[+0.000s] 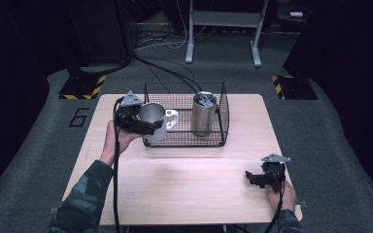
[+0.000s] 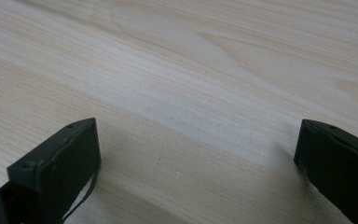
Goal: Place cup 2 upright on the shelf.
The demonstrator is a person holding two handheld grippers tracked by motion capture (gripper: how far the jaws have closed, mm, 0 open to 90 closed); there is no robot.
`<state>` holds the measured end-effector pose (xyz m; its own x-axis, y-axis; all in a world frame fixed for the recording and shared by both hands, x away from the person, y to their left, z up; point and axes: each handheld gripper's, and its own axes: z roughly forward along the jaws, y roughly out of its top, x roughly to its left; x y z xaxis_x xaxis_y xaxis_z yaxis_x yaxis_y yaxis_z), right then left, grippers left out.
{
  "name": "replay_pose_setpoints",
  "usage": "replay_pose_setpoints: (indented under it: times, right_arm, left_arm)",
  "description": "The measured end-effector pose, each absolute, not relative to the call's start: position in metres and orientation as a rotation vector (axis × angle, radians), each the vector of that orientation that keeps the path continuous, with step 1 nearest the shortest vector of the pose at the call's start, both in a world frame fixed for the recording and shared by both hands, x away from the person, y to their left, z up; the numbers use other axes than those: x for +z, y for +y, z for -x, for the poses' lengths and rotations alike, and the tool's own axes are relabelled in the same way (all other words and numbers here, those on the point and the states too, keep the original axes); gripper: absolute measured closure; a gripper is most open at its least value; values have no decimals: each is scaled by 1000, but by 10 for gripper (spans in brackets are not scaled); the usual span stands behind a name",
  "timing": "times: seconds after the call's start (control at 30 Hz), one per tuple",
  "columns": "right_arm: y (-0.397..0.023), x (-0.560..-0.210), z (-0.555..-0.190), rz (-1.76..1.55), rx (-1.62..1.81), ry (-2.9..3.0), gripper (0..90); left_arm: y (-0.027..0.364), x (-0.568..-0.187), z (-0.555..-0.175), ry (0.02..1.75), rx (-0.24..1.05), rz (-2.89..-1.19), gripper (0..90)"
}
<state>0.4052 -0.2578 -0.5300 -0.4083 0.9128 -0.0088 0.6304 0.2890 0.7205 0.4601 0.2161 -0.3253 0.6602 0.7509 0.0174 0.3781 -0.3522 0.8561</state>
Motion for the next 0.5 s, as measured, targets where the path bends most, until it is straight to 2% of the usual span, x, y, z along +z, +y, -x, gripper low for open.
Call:
replay_pose_setpoints:
  times: [0.5]
  right_arm:
    - [-258, -530, -405, -1383, 909, 2145, 0]
  left_arm:
    - [201, -318, -484, 902, 552, -1968, 62]
